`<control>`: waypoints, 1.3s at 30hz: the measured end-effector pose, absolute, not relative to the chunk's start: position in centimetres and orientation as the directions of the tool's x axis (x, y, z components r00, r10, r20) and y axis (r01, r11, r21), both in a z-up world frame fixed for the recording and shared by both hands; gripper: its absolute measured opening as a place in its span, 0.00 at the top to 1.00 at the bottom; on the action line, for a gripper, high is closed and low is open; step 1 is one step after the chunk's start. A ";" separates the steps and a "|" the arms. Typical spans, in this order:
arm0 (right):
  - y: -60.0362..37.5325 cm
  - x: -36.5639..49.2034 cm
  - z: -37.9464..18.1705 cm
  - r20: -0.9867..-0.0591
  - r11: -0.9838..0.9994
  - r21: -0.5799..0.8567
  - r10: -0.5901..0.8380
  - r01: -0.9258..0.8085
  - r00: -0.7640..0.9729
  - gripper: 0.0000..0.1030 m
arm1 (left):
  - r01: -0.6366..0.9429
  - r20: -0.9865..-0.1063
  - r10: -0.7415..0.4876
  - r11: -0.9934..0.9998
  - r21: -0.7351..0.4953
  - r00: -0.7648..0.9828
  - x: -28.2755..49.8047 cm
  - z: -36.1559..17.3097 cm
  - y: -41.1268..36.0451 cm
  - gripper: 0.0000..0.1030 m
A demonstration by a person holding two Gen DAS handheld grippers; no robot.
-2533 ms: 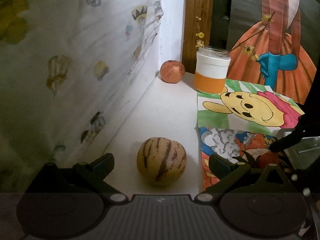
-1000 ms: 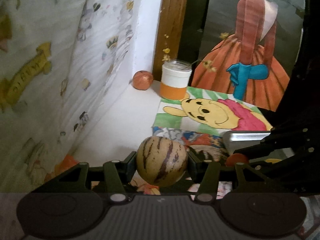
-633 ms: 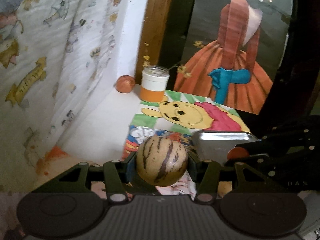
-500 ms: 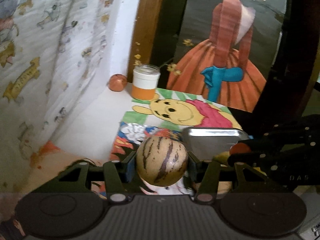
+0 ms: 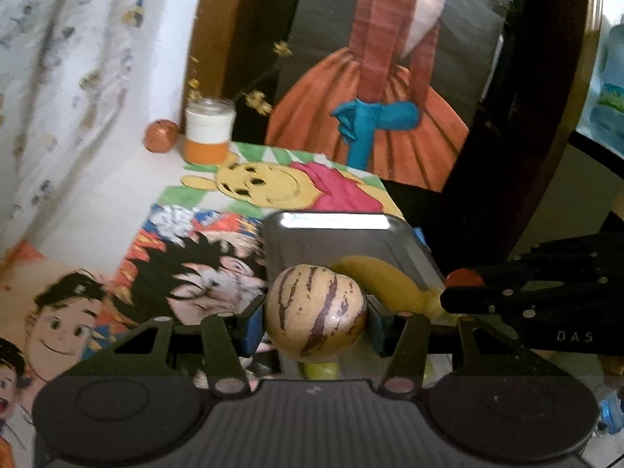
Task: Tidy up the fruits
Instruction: 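Carry the melon with the left tool while the right tool carries the tomato over the tray, then lower the melon into the tray and open the left tool while the right tool drops the tomato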
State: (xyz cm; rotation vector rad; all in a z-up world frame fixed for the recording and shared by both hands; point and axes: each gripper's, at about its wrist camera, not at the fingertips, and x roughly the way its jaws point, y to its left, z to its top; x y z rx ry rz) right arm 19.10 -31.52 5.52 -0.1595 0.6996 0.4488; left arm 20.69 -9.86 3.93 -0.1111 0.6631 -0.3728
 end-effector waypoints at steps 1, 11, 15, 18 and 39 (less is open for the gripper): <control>-31.9 18.9 5.3 -0.652 0.897 0.010 0.341 -0.442 0.677 0.71 | 0.306 -0.586 -0.375 0.927 -0.218 0.719 20.6 3.7 -10.2 0.45; -34.4 16.8 2.9 -0.656 0.919 0.050 0.325 -0.391 0.681 0.71 | 0.332 -0.638 -0.382 0.921 -0.204 0.669 20.6 1.8 -12.9 0.45; -34.8 16.4 1.7 -0.664 0.923 0.069 0.325 -0.377 0.673 0.71 | 0.334 -0.656 -0.380 0.921 -0.201 0.653 20.6 1.1 -13.5 0.45; -34.9 16.3 1.1 -0.668 0.925 0.080 0.326 -0.371 0.669 0.71 | 0.337 -0.665 -0.377 0.921 -0.194 0.645 20.7 0.8 -13.8 0.45; -35.5 16.3 -0.8 -0.678 0.937 0.078 0.301 -0.341 0.671 0.71 | 0.374 -0.665 -0.359 0.919 -0.128 0.655 21.4 0.6 -16.0 0.45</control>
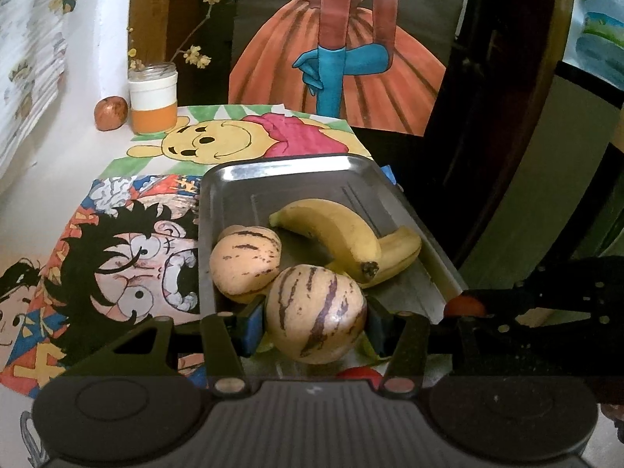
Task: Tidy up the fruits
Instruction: 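Lower the melon into the tray and open the left tool while the right tool drops the tomato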
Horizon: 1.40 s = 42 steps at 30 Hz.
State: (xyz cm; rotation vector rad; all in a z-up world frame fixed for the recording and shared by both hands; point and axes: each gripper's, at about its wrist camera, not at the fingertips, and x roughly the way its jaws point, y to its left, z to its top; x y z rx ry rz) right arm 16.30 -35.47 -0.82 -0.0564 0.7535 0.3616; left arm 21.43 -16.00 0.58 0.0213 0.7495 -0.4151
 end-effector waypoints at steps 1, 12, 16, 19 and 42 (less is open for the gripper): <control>-35.5 16.3 -0.9 -0.679 0.937 0.078 0.300 -0.340 0.670 0.71 | 0.376 -0.665 -0.359 0.918 -0.125 0.655 21.4 0.6 -16.1 0.45; -35.5 16.4 -1.2 -0.684 0.940 0.077 0.293 -0.333 0.668 0.71 | 0.396 -0.667 -0.370 0.910 -0.121 0.647 21.8 0.3 -16.7 0.45; -35.6 16.3 -1.3 -0.685 0.940 0.080 0.293 -0.331 0.667 0.71 | 0.398 -0.665 -0.369 0.910 -0.115 0.650 21.9 0.2 -16.8 0.45; -35.7 16.3 -1.4 -0.685 0.941 0.082 0.292 -0.328 0.667 0.71 | 0.399 -0.663 -0.365 0.910 -0.108 0.653 22.0 0.1 -16.8 0.45; -35.5 16.0 -1.7 -0.664 0.948 0.101 0.289 -0.301 0.690 0.70 | 0.407 -0.665 -0.377 0.906 -0.120 0.645 22.3 0.1 -17.2 0.45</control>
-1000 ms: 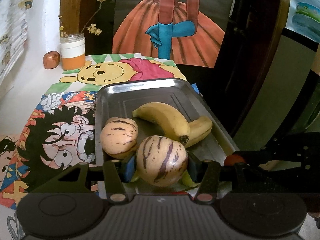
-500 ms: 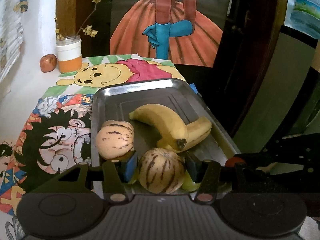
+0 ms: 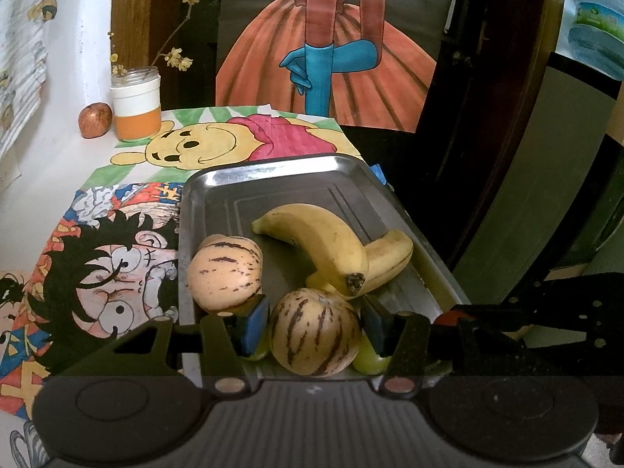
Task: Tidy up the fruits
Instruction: 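Lower the melon into the tray and open the left tool while the right tool drops the tomato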
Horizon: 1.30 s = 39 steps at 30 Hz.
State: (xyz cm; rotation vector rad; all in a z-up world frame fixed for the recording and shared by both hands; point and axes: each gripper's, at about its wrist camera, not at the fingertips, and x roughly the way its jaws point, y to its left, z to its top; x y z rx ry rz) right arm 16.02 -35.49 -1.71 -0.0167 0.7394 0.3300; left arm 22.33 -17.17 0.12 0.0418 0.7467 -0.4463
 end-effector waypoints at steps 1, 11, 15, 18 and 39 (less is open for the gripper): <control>-35.4 16.0 -1.7 -0.664 0.949 0.099 0.288 -0.300 0.690 0.70 | 0.406 -0.664 -0.378 0.906 -0.121 0.645 22.3 0.1 -17.2 0.45; -35.4 15.9 -2.1 -0.662 0.955 0.110 0.277 -0.276 0.697 0.70 | 0.396 -0.662 -0.382 0.908 -0.139 0.645 22.2 0.2 -16.9 0.45; -35.4 15.9 -2.1 -0.656 0.955 0.111 0.278 -0.275 0.702 0.70 | 0.390 -0.662 -0.380 0.910 -0.142 0.646 22.2 0.3 -16.9 0.45; -35.3 15.7 -2.1 -0.652 0.957 0.092 0.267 -0.275 0.710 0.69 | 0.382 -0.664 -0.375 0.913 -0.144 0.647 22.2 0.3 -16.9 0.43; -34.5 14.0 -1.6 -0.626 0.961 0.053 0.244 -0.272 0.741 0.46 | 0.347 -0.626 -0.370 0.923 -0.165 0.687 20.9 1.8 -15.7 0.24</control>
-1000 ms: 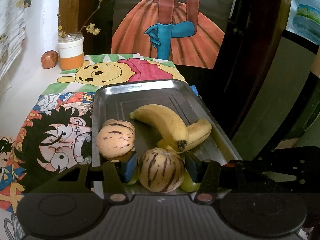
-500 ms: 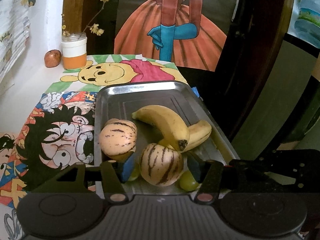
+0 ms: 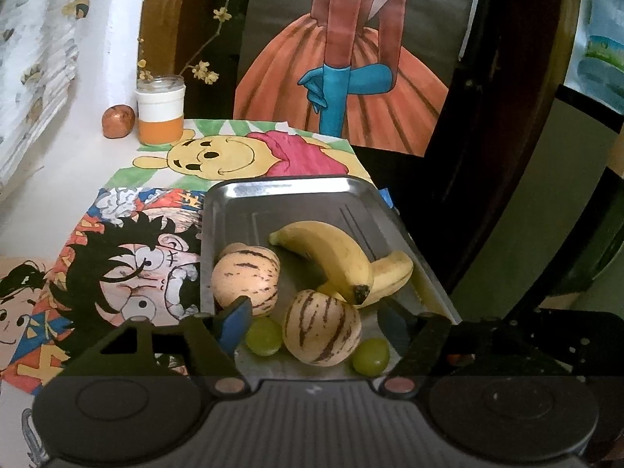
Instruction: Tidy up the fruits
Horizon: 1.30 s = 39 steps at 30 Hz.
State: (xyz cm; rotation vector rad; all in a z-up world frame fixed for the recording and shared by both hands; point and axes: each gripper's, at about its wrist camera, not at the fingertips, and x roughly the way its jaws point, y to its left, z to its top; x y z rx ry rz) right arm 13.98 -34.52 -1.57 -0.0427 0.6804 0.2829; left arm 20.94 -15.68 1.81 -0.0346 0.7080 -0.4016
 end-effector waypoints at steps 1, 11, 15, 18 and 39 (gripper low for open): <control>-34.5 13.9 -1.5 -0.624 0.962 0.050 0.240 -0.269 0.744 0.44 | 0.344 -0.624 -0.368 0.924 -0.166 0.689 20.8 1.9 -15.6 0.22; -34.8 13.4 -1.0 -0.605 0.970 0.068 0.228 -0.235 0.763 0.36 | 0.309 -0.599 -0.351 0.935 -0.177 0.720 19.9 3.2 -14.8 0.04; -34.7 13.2 -0.7 -0.589 0.973 0.084 0.222 -0.215 0.777 0.30 | 0.288 -0.581 -0.324 0.945 -0.158 0.746 19.3 3.8 -14.4 0.00; -34.6 13.1 -0.5 -0.579 0.974 0.097 0.221 -0.203 0.785 0.25 | 0.277 -0.572 -0.314 0.948 -0.155 0.758 19.0 4.1 -14.0 0.00; -33.0 11.8 1.3 -0.533 0.982 0.136 0.186 -0.134 0.825 0.01 | 0.159 -0.536 -0.202 0.979 -0.126 0.820 16.9 5.1 -10.7 0.00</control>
